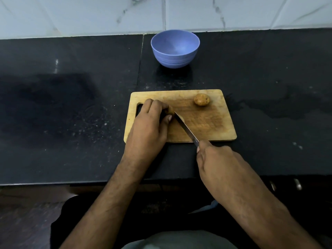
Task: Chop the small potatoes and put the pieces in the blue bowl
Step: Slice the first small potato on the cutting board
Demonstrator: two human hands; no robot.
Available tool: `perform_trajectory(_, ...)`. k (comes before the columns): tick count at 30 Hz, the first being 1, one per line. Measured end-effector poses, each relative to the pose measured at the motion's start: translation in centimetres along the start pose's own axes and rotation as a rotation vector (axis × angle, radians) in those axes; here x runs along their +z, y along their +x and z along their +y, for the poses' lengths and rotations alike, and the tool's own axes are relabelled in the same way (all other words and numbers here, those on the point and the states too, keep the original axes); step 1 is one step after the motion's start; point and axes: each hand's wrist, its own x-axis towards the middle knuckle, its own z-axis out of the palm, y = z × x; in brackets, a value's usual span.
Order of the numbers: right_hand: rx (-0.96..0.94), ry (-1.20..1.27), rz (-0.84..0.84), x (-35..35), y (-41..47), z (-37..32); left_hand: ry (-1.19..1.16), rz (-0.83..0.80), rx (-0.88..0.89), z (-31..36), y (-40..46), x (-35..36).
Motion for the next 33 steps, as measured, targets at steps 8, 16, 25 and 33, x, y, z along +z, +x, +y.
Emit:
perform_trajectory(8, -0.025, 0.018, 0.019, -0.5, 0.4, 1.4, 0.062, -0.188, 0.255, 0.8, -1.0, -0.6)
perform_trajectory(16, -0.021, -0.009, 0.118, 0.7, -0.3, 0.4, 0.177, -0.244, 0.248, 1.2, -0.3, 0.0)
perform_trajectory(25, -0.053, 0.047, 0.181, 0.8, 0.1, 1.1, -0.165, -0.058, -0.001, 1.0, -1.9, -0.3)
perform_trajectory(33, -0.079, 0.149, 0.198, 1.3, -0.8, 0.4, -0.129, 0.003, -0.037, 1.6, -2.0, 0.4)
